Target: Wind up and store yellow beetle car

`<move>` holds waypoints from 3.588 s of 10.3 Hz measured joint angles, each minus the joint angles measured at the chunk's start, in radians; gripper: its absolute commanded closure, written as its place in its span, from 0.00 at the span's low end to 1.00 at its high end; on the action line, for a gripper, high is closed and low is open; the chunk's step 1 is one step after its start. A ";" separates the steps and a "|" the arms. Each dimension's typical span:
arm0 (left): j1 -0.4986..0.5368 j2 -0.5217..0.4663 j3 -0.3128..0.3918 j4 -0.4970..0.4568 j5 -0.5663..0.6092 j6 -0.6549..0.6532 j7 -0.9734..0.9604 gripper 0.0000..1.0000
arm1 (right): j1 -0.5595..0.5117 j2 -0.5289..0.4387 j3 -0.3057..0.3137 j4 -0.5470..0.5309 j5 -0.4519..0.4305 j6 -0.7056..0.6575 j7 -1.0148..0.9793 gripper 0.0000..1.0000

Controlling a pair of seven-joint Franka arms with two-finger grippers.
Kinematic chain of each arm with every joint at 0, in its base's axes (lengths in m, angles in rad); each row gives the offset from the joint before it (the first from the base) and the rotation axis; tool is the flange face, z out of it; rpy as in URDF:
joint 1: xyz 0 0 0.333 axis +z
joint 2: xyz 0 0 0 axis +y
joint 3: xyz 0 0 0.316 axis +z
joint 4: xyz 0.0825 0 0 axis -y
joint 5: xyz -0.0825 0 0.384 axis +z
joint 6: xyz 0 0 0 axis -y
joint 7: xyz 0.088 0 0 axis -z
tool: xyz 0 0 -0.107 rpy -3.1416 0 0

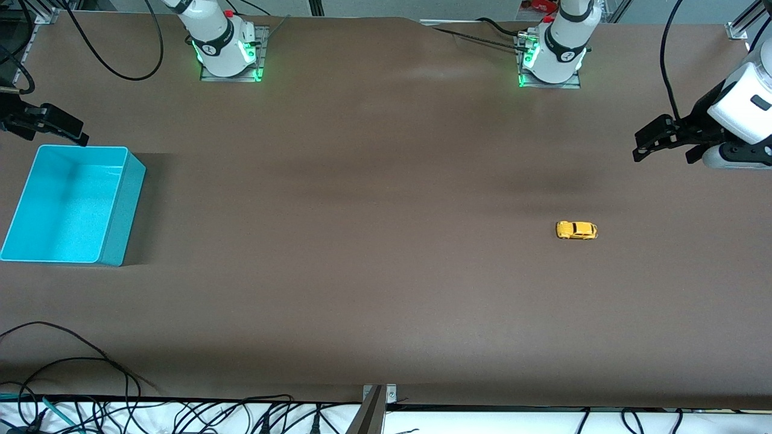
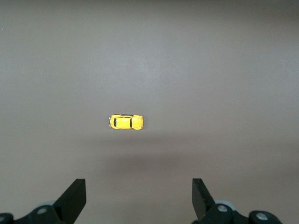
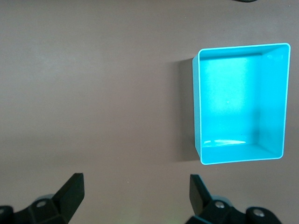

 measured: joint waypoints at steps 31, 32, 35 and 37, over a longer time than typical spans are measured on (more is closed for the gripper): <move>0.081 0.322 0.007 -0.561 0.001 0.764 1.300 0.00 | 0.000 0.000 0.001 0.002 0.000 0.000 0.000 0.00; 0.081 0.332 0.007 -0.561 0.001 0.770 1.389 0.00 | 0.000 0.000 0.001 0.002 0.000 0.000 0.000 0.00; 0.081 0.361 0.008 -0.562 0.001 0.813 1.606 0.00 | 0.000 0.000 0.001 0.002 0.000 0.000 0.000 0.00; 0.082 0.399 0.008 -0.563 0.001 0.838 1.651 0.00 | 0.000 0.000 0.001 0.002 0.000 0.000 0.000 0.00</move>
